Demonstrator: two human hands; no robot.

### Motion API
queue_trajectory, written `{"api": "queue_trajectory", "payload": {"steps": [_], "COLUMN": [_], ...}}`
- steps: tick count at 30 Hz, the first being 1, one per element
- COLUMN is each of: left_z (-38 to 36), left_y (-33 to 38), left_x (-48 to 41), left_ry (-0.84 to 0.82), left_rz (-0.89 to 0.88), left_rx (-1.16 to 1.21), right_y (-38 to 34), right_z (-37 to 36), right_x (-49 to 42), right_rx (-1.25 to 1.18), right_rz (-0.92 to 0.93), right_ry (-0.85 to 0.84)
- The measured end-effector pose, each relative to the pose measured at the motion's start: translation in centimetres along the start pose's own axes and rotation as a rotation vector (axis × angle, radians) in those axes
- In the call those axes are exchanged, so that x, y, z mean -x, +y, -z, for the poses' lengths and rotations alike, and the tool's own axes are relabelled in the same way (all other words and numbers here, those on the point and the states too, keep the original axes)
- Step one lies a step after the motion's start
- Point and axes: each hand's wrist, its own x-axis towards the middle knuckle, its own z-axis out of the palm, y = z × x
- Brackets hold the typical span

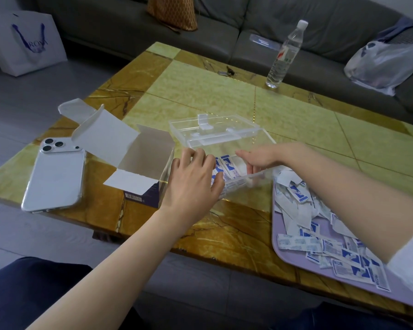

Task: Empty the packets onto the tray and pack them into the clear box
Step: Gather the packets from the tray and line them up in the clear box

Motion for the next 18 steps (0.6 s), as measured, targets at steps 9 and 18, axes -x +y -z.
{"api": "queue_trajectory", "payload": {"steps": [9, 18], "left_z": [0.1, 0.0], "left_y": [0.0, 0.0], "left_x": [0.0, 0.1], "left_ry": [0.009, 0.014], "left_rz": [0.000, -0.005], "left_rx": [-0.013, -0.012], "right_y": [-0.8, 0.3], "right_z": [-0.2, -0.1], "right_x": [0.8, 0.4], "right_rx": [0.051, -0.116], "right_rz": [-0.045, 0.037], "right_ry": [-0.095, 0.214]}}
